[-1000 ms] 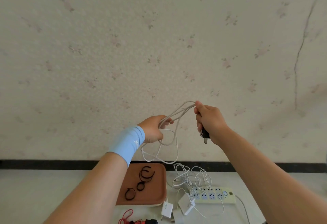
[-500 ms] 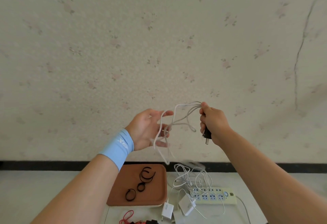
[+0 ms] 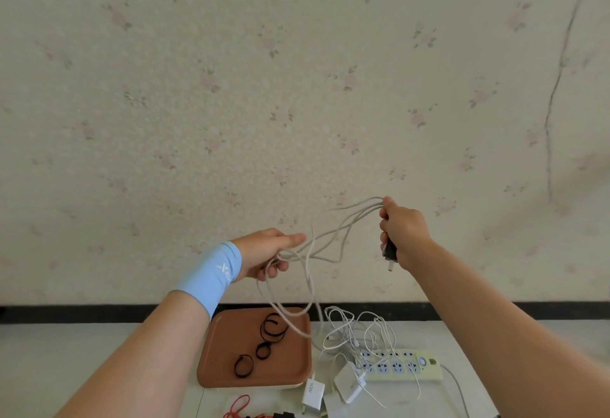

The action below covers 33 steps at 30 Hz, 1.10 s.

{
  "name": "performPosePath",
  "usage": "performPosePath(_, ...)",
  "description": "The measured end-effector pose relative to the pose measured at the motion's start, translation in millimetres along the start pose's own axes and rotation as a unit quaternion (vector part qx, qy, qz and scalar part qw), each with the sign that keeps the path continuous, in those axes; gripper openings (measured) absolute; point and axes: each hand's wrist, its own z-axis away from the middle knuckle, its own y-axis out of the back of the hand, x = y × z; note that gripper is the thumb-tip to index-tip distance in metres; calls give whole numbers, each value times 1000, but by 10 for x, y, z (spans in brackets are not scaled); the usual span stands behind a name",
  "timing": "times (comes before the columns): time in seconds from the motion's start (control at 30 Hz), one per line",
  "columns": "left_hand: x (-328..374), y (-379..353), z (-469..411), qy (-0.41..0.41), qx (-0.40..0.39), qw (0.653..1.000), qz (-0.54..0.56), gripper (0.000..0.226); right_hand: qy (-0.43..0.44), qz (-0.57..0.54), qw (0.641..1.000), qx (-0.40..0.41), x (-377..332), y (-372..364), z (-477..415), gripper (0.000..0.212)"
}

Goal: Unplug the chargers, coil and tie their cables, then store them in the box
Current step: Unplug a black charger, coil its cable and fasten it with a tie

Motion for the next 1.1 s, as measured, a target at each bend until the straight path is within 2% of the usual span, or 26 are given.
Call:
performPosePath(0.07, 6, 41, 68, 11, -89, 995, -42, 39, 8, 6, 1000, 2, 13, -30, 11, 39)
performPosePath(0.17, -44, 89, 105, -5, -232, 972, -30, 44, 14, 8, 1000, 12, 20, -56, 12, 39)
performPosePath(0.23, -74, 74, 96, 0, -243, 965, -99, 52, 17, 8, 1000, 22, 26, -66, 3, 39)
performPosePath(0.3, -105, 32, 74, 18, -231, 958, -166, 47, 20, 9, 999, 24, 42, -79, -4, 38)
performPosePath(0.37, -127, 1, 66, 48, -206, 962, -170, 43, 10, 6, 1000, 27, 56, -85, -7, 37)
performPosePath(0.4, -126, 2, 75, 58, -186, 969, -149, 55, 1, -2, 1000, 31, 60, -82, -15, 37)
performPosePath(0.47, -122, 39, 53, 31, -143, 989, -23, 76, -15, -20, 999, 48, 74, -46, -57, 38)
performPosePath(0.5, -117, 69, 41, -1, -120, 990, 71, 73, -20, -22, 998, 58, 86, -22, -93, 39)
performPosePath(0.57, -92, 130, 69, -75, -87, 964, 240, 48, -28, -18, 997, 68, 112, 17, -152, 38)
performPosePath(0.63, -89, 153, 110, -113, -91, 946, 288, 36, -36, -15, 997, 73, 129, 37, -196, 38)
performPosePath(0.7, -149, 151, 84, -80, -47, 978, 185, 32, -45, -16, 996, 77, 136, 53, -225, 38)
performPosePath(0.77, -204, 176, 16, -27, 62, 998, 5, 31, -49, -5, 996, 71, 154, 48, -242, 38)
performPosePath(0.83, -245, 248, -34, 16, 98, 977, -190, 31, -48, 6, 997, 65, 175, 23, -248, 38)
performPosePath(0.9, -289, 321, -44, 63, 53, 928, -362, 34, -47, 9, 996, 71, 193, 6, -267, 38)
performPosePath(0.93, -310, 350, -23, 93, 22, 914, -395, 34, -48, 10, 996, 72, 196, 8, -276, 38)
performPosePath(1.0, -366, 398, 11, 138, -49, 907, -395, 33, -41, 31, 996, 66, 202, 21, -295, 38)
performPosePath(1.1, -488, 363, 2, 154, -111, 946, -264, 26, -8, 92, 996, 16, 233, -6, -293, 37)
